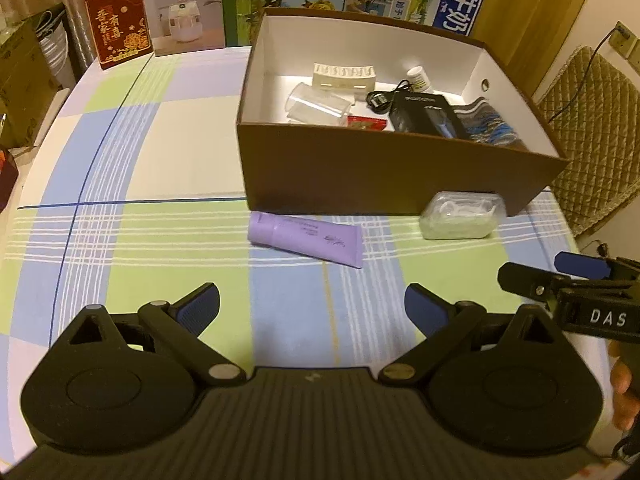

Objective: Organize objects
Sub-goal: 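Move the right tool onto the clear plastic case while the left tool approaches the purple tube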

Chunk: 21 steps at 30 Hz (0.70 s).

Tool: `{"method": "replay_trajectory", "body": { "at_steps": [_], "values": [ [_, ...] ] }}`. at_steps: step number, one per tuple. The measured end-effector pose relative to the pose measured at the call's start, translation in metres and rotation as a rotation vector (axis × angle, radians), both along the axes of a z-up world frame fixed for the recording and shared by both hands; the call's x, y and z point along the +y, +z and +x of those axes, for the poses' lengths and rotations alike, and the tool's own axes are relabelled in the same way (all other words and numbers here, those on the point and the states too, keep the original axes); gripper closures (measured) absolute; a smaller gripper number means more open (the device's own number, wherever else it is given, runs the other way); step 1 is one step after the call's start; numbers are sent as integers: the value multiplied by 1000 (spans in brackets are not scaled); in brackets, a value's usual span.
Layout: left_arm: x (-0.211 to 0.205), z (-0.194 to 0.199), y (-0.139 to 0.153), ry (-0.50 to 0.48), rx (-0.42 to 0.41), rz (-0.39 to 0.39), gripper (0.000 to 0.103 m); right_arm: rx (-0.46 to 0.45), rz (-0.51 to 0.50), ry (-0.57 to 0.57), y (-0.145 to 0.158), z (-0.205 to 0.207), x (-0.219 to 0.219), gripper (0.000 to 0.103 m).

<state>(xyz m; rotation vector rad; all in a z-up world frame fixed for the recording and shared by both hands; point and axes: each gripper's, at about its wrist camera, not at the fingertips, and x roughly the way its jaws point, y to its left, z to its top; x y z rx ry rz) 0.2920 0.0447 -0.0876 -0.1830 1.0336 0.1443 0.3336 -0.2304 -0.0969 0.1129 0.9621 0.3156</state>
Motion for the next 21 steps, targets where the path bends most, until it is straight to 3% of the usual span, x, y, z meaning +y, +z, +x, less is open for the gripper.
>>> {"method": "replay_trajectory", "body": {
  "at_steps": [9, 18, 21],
  "values": [
    [17, 8, -25, 4, 5, 42, 6, -21, -32, -18, -29, 22, 13, 12],
    [35, 34, -51, -58, -7, 54, 6, -35, -68, -59, -53, 55, 27, 13],
    [39, 44, -59, -89, -9, 59, 6, 6, -71, -96, -63, 64, 28, 13]
  ]
}}
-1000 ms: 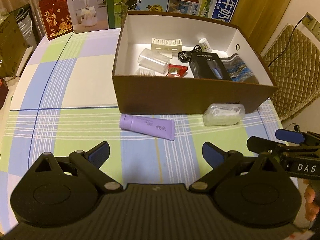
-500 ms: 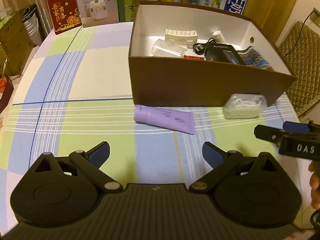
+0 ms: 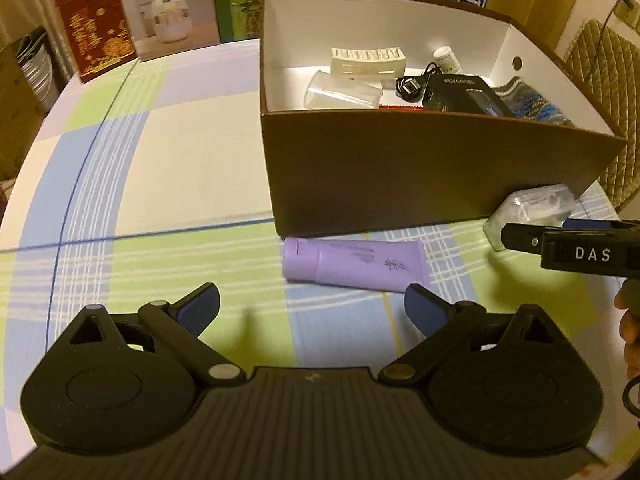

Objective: Organize objects
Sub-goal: 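Move the right tool onto the clear plastic case while the left tool approaches the purple tube, then close the right tool on the clear case while the left tool grasps the purple tube upright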

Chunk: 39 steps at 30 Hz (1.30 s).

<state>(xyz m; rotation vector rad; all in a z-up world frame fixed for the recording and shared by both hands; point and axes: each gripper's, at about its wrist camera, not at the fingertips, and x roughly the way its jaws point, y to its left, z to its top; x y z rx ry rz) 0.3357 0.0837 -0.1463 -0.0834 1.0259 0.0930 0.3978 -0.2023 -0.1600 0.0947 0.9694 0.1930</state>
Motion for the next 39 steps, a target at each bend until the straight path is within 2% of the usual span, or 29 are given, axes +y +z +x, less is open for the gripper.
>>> {"method": "replay_trajectory", "body": {
  "at_steps": [5, 10, 13, 17, 23, 31, 36, 39],
  "values": [
    [4, 14, -7, -57, -12, -7, 6, -16, -82, -20, -3, 2, 1, 13],
    [6, 28, -17, -106, -16, -22, 6, -16, -78, -8, -8, 12, 1, 13],
    [8, 34, -22, -130, -19, -33, 6, -16, -70, 3, -10, 13, 1, 19],
    [10, 39, -28, -156, -19, -58, 6, -13, -75, 6, -10, 9, -2, 19],
    [3, 31, -29, -197, -33, -136, 7, 16, -48, -43, -5, -5, -29, 19],
    [-37, 14, -26, -321, -6, -179, 8, 56, -45, -115, 1, -29, -71, 19],
    [-53, 21, -26, -348, -10, -62, 9, 75, -48, -148, 4, -44, -92, 19],
    [-57, 35, -31, -373, 6, -31, 14, 79, -42, -153, 5, -52, -95, 19]
  ]
}}
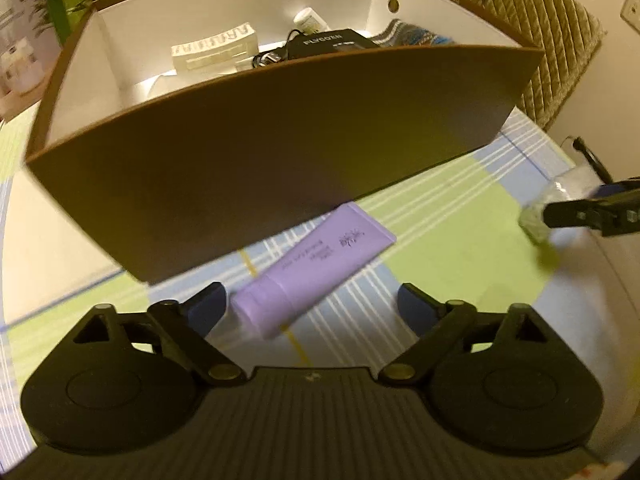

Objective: Organize objects
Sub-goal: 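Close the right tool on the clear case while the left tool grasps the purple tube upright, then carry the clear case with the right tool while the left tool carries the tube into the box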

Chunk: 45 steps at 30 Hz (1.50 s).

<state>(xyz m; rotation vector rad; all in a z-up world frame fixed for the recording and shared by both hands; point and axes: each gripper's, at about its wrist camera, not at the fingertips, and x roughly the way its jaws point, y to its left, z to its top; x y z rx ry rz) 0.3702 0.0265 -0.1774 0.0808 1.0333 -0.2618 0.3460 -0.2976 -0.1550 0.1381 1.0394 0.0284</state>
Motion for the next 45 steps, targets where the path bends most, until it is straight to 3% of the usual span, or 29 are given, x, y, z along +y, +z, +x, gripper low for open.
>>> {"method": "replay_trajectory", "body": {
  "at_steps": [5, 12, 16, 23, 30, 37, 45],
  "values": [
    [-6, 10, -5, -46, 11, 77, 33, 6, 21, -3, 1, -7, -1, 19],
    [-15, 3, -1, -20, 31, 64, 68, 9, 40, 32, 2, -12, 2, 19],
    [-22, -8, 0, 30, 51, 71, 76, 12, 52, 66, 3, -13, 7, 19],
    [-25, -47, 5, 198, 137, 110, 77, 14, 67, 193, 0, -22, 27, 19],
    [-20, -81, 7, 295, 184, 64, 77, 12, 61, 297, -2, -32, 45, 19],
    [-26, -75, 5, 296, 145, 67, 69, 7, 47, 325, -6, -34, 46, 19],
    [-26, -73, 3, 281, 123, 74, 69, -12, 31, 328, -5, -38, 47, 19]
  ]
}}
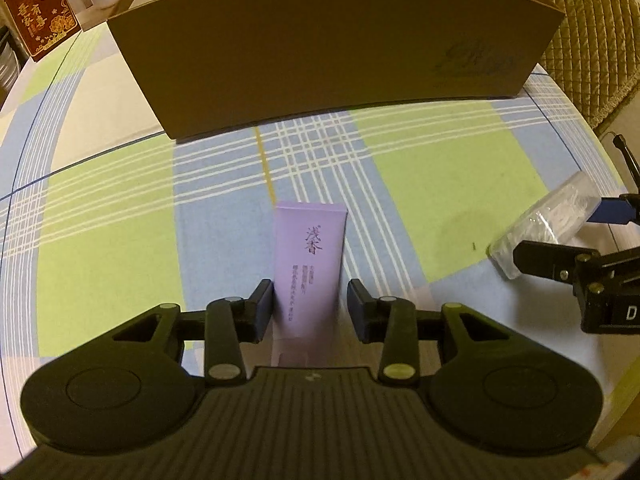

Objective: Organize objects
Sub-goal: 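Carry the clear case with the right tool while the left tool carries the tube into the box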

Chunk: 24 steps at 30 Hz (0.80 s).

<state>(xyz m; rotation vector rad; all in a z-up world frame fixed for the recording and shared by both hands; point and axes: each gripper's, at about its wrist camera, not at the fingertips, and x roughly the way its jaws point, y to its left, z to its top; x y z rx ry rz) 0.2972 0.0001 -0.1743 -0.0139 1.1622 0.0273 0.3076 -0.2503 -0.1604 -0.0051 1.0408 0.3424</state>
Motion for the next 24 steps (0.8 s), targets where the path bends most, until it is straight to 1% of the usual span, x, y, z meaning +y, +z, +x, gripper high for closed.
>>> {"method": "replay_trajectory", "body": {
  "at_steps": [2, 8, 19, 24],
  "values": [
    [1, -2, 0, 4, -4, -5, 74, -4, 0, -1, 0, -1, 0, 19],
    [-1, -8, 1, 27, -6, 1, 75, -12, -8, 13, 0, -4, 2, 19],
    [5, -21, 3, 67, 1, -12, 75, -21, -7, 37, 2, -7, 8, 19],
    [8, -26, 5, 79, -8, -19, 75, -28, -3, 49, 4, -7, 10, 19]
  ]
}}
